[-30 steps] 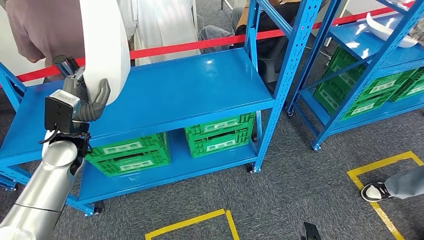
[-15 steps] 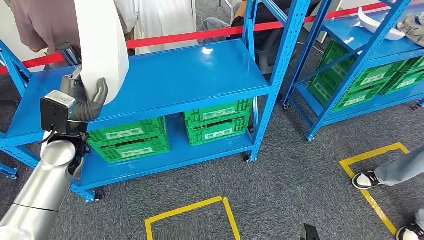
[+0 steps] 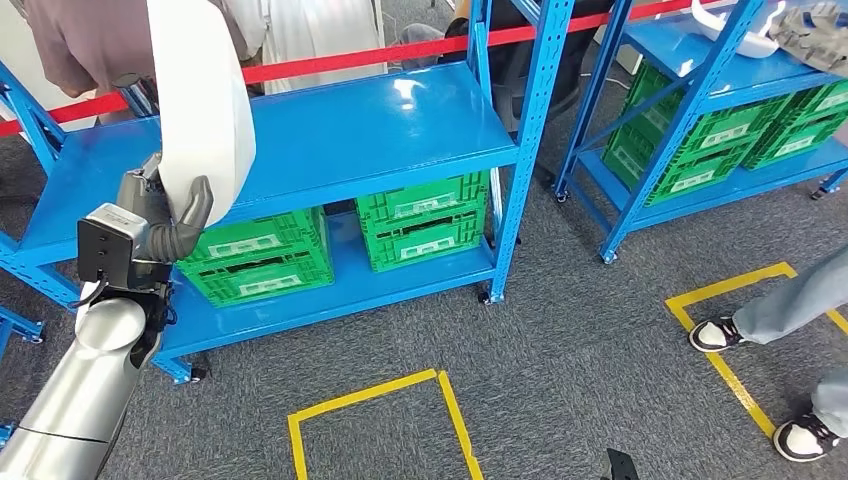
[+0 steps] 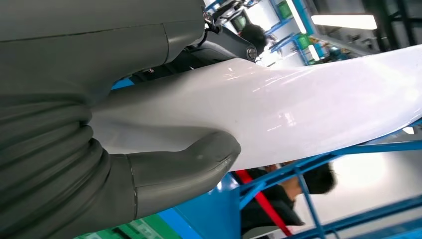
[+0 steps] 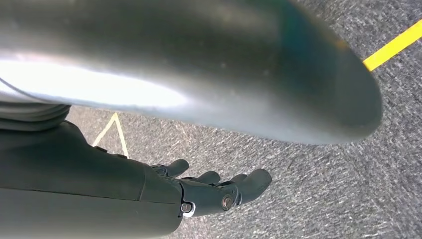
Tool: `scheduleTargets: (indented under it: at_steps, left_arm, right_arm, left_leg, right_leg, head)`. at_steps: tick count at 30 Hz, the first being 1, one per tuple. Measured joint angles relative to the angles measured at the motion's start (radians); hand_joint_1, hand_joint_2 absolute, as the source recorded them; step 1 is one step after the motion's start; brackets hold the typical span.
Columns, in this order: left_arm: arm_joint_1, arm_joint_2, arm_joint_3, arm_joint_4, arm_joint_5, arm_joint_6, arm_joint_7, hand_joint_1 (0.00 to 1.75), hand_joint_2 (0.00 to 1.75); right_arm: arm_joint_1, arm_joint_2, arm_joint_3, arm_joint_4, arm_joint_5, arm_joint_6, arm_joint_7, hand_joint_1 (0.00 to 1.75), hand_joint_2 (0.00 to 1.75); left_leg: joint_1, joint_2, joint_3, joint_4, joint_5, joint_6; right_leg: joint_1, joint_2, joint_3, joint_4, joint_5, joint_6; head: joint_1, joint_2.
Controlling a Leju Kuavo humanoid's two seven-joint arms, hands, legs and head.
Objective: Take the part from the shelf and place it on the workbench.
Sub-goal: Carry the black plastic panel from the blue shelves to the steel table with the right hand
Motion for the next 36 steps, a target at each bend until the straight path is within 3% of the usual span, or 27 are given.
scheduleTargets:
  at_steps: [1, 3, 4, 6, 7, 8, 9, 10, 11, 12, 14, 15, 16, 18, 19, 21, 23, 24, 26, 27, 28, 29, 31, 33, 34, 35, 36]
  left_arm:
    - [-0.001, 0.001, -0.001, -0.003, 0.000, 0.000, -0.001, 1.75, 1.75]
    - [-0.002, 0.002, -0.002, -0.003, 0.000, 0.000, -0.002, 1.75, 1.75]
    - [-0.002, 0.002, -0.003, -0.002, 0.000, -0.001, -0.003, 1.75, 1.75]
    - [-0.001, 0.003, -0.005, -0.001, 0.001, -0.002, -0.007, 1.75, 1.75]
    - [0.000, 0.004, -0.005, 0.000, 0.002, -0.002, -0.010, 1.75, 1.75]
    - [0.001, 0.005, -0.005, 0.003, 0.004, -0.002, -0.014, 1.75, 1.75]
    - [0.003, 0.005, -0.006, 0.006, 0.008, -0.002, -0.019, 1.75, 1.75]
    - [0.004, 0.006, -0.006, 0.010, 0.012, -0.001, -0.024, 1.75, 1.75]
    - [0.005, 0.008, -0.007, 0.014, 0.017, 0.001, -0.029, 1.75, 1.75]
    - [0.005, 0.011, -0.008, 0.017, 0.022, 0.004, -0.033, 1.75, 1.75]
    - [0.005, 0.017, -0.010, 0.020, 0.030, 0.012, -0.035, 1.75, 1.75]
    - [0.005, 0.021, -0.011, 0.021, 0.034, 0.017, -0.036, 1.75, 1.75]
    - [0.006, 0.024, -0.011, 0.022, 0.037, 0.020, -0.037, 1.75, 1.75]
    - [0.008, 0.029, -0.013, 0.025, 0.044, 0.023, -0.039, 1.75, 1.75]
    - [0.010, 0.033, -0.014, 0.026, 0.047, 0.023, -0.039, 1.75, 1.75]
    - [0.013, 0.043, -0.016, 0.030, 0.055, 0.022, -0.039, 1.75, 1.75]
    - [0.016, 0.051, -0.017, 0.033, 0.062, 0.021, -0.039, 1.75, 1.75]
    - [0.020, 0.053, -0.018, 0.034, 0.066, 0.022, -0.039, 1.75, 1.75]
    - [0.032, 0.058, -0.019, 0.036, 0.070, 0.025, -0.039, 1.75, 1.75]
    - [0.036, 0.060, -0.019, 0.036, 0.071, 0.027, -0.039, 1.75, 1.75]
    - [0.039, 0.062, -0.020, 0.034, 0.072, 0.029, -0.039, 1.75, 1.75]
    - [0.040, 0.064, -0.021, 0.031, 0.074, 0.031, -0.040, 1.75, 1.75]
    - [0.040, 0.068, -0.023, 0.026, 0.079, 0.033, -0.041, 1.75, 1.75]
    - [0.041, 0.071, -0.026, 0.025, 0.081, 0.034, -0.041, 1.75, 1.75]
    - [0.041, 0.072, -0.027, 0.025, 0.082, 0.034, -0.041, 1.75, 1.75]
    - [0.041, 0.073, -0.029, 0.025, 0.082, 0.034, -0.041, 1.75, 1.75]
    - [0.042, 0.072, -0.029, 0.025, 0.082, 0.034, -0.041, 1.75, 1.75]
  right_arm:
    - [0.000, 0.001, 0.000, 0.000, 0.000, 0.000, 0.000, 0.00, 0.00]
    - [0.001, 0.000, 0.000, 0.000, 0.001, 0.001, 0.000, 0.00, 0.00]
    - [0.003, 0.000, 0.000, 0.000, 0.001, 0.001, 0.000, 0.00, 0.00]
    - [0.004, -0.001, 0.000, 0.001, 0.002, 0.002, 0.000, 0.00, 0.00]
    - [0.004, -0.001, 0.000, 0.001, 0.003, 0.003, 0.000, 0.00, 0.00]
    - [0.003, -0.002, 0.000, 0.001, 0.004, 0.003, -0.001, 0.00, 0.00]
    - [0.002, -0.003, 0.000, 0.001, 0.005, 0.004, -0.001, 0.00, 0.00]
    - [0.002, -0.003, 0.000, 0.001, 0.008, 0.005, -0.001, 0.00, 0.00]
    - [0.002, -0.004, 0.000, 0.001, 0.010, 0.005, -0.001, 0.00, 0.00]
    - [0.001, -0.004, 0.000, 0.001, 0.012, 0.004, -0.002, 0.00, 0.00]
    - [-0.001, -0.006, 0.000, 0.001, 0.013, -0.001, -0.002, 0.00, 0.00]
    - [-0.002, -0.006, 0.000, 0.001, 0.013, -0.007, -0.002, 0.00, 0.00]
    - [-0.003, -0.007, 0.000, 0.001, 0.013, -0.013, 0.001, 0.00, 0.00]
    - [-0.003, -0.007, 0.000, 0.002, 0.012, -0.028, 0.006, 0.00, 0.00]
    - [-0.004, -0.006, -0.001, 0.002, 0.012, -0.035, 0.010, 0.00, 0.00]
    - [-0.005, -0.004, -0.003, 0.002, 0.008, -0.042, 0.014, 0.00, 0.00]
    - [-0.003, -0.004, -0.007, 0.002, 0.004, -0.042, 0.014, 0.00, 0.00]
    - [-0.001, -0.004, -0.009, 0.002, 0.003, -0.039, 0.014, 0.00, 0.00]
    - [0.001, -0.004, -0.011, 0.002, 0.003, -0.033, 0.014, 0.00, 0.00]
    - [0.001, -0.004, -0.012, 0.002, 0.002, -0.031, 0.014, 0.00, 0.00]
    - [0.002, -0.004, -0.013, 0.002, 0.002, -0.029, 0.013, 0.00, 0.00]
    - [0.002, -0.004, -0.014, 0.002, 0.002, -0.028, 0.012, 0.00, 0.00]
    - [0.003, -0.004, -0.015, 0.002, 0.002, -0.027, 0.009, 0.00, 0.00]
    - [0.005, -0.004, -0.016, 0.003, 0.002, -0.026, 0.006, 0.00, 0.00]
    - [0.007, -0.004, -0.016, 0.003, 0.002, -0.026, 0.006, 0.00, 0.00]
    - [0.009, -0.003, -0.016, 0.003, 0.002, -0.026, 0.005, 0.00, 0.00]
    - [0.011, -0.003, -0.016, 0.004, 0.002, -0.026, 0.004, 0.00, 0.00]
  left_leg:
    - [-0.004, -0.001, 0.011, -0.024, -0.008, 0.006]
    - [-0.005, 0.002, -0.001, -0.033, 0.011, 0.020]
    - [-0.003, 0.005, -0.009, -0.036, 0.025, 0.030]
    - [0.001, 0.009, -0.035, -0.043, 0.057, 0.043]
    - [0.001, 0.009, -0.052, -0.042, 0.070, 0.047]
    - [0.001, 0.009, -0.070, -0.040, 0.083, 0.047]
    - [0.000, 0.010, -0.088, -0.036, 0.095, 0.047]
    - [0.001, 0.010, -0.107, -0.031, 0.106, 0.045]
    - [0.001, 0.010, -0.126, -0.025, 0.116, 0.043]
    - [0.002, 0.011, -0.145, -0.018, 0.126, 0.039]
    - [0.000, 0.011, -0.173, -0.001, 0.140, 0.029]
    - [0.000, 0.011, -0.180, 0.004, 0.146, 0.023]
    - [-0.001, 0.012, -0.183, 0.006, 0.154, 0.017]
    - [0.002, 0.011, -0.186, 0.001, 0.170, 0.005]
    - [0.004, 0.009, -0.191, 0.005, 0.161, -0.002]
    - [0.008, 0.006, -0.213, 0.065, 0.082, -0.014]
    - [0.011, 0.005, -0.237, 0.186, -0.018, -0.023]
    - [0.012, 0.005, -0.240, 0.241, -0.037, -0.026]
    - [0.013, 0.005, -0.209, 0.274, -0.008, -0.026]
    - [0.013, 0.005, -0.168, 0.239, 0.018, -0.023]
    - [0.012, 0.004, -0.113, 0.175, 0.028, -0.018]
    - [0.010, 0.003, -0.053, 0.096, 0.019, -0.013]
    - [0.003, 0.001, 0.016, -0.010, -0.012, 0.000]
    - [0.000, 0.002, 0.013, -0.031, -0.006, 0.016]
    - [0.000, 0.004, 0.005, -0.034, 0.006, 0.026]
    - [0.002, 0.007, -0.005, -0.036, 0.020, 0.036]
    - [0.004, 0.009, -0.018, -0.038, 0.035, 0.044]
  right_leg:
    - [-0.001, 0.000, 0.000, -0.004, 0.010, 0.007]
    - [-0.003, 0.002, -0.002, -0.011, 0.022, 0.021]
    - [-0.003, 0.002, -0.009, -0.003, 0.004, 0.026]
    - [-0.003, 0.002, -0.033, 0.069, -0.086, 0.033]
    - [-0.002, 0.002, -0.047, 0.128, -0.140, 0.036]
    - [-0.002, 0.002, -0.057, 0.191, -0.177, 0.038]
    - [-0.002, 0.002, -0.060, 0.241, -0.187, 0.040]
    - [-0.002, 0.001, -0.050, 0.265, -0.173, 0.042]
    - [-0.002, 0.001, -0.024, 0.257, -0.146, 0.042]
    - [-0.003, 0.001, 0.018, 0.215, -0.121, 0.042]
    - [0.000, 0.002, 0.119, 0.084, -0.131, 0.035]
    - [0.003, 0.003, 0.151, 0.034, -0.148, 0.028]
    - [0.006, 0.005, 0.164, 0.006, -0.162, 0.021]
    - [0.007, 0.004, 0.155, -0.002, -0.149, 0.004]
    - [0.006, 0.002, 0.145, -0.003, -0.137, -0.005]
    - [0.003, -0.001, 0.118, -0.006, -0.111, -0.018]
    - [0.003, -0.002, 0.088, -0.005, -0.085, -0.020]
    - [0.003, -0.002, 0.073, -0.005, -0.072, -0.019]
    - [0.003, -0.002, 0.039, -0.004, -0.045, -0.016]
    - [0.003, -0.002, 0.024, -0.004, -0.032, -0.013]
    - [0.003, -0.002, 0.011, -0.003, -0.020, -0.010]
    - [0.004, -0.002, 0.003, -0.003, -0.010, -0.006]
    - [0.003, -0.002, -0.003, -0.007, 0.011, 0.007]
    - [0.001, -0.001, -0.006, -0.017, 0.031, 0.022]
    - [0.000, -0.001, -0.010, -0.014, 0.025, 0.027]
    - [0.000, -0.001, -0.020, 0.003, -0.001, 0.032]
    - [0.000, 0.000, -0.034, 0.041, -0.047, 0.036]
  head:
    - [-0.001, 0.000]
    - [-0.006, 0.000]
    - [-0.006, 0.000]
    - [-0.003, 0.000]
    - [0.001, 0.000]
    - [0.002, 0.000]
    - [0.002, 0.000]
    - [0.003, 0.000]
    - [0.003, 0.000]
    - [0.004, 0.000]
    - [0.005, 0.000]
    - [0.005, 0.000]
    - [0.006, 0.000]
    - [0.007, 0.000]
    - [0.006, 0.000]
    - [0.001, 0.000]
    - [-0.003, 0.000]
    - [-0.003, 0.000]
    - [-0.003, 0.000]
    - [-0.004, 0.000]
    - [-0.003, 0.000]
    - [-0.003, 0.000]
    - [-0.003, 0.000]
    - [-0.006, 0.000]
    - [-0.007, 0.000]
    - [-0.006, 0.000]
    - [-0.005, 0.000]
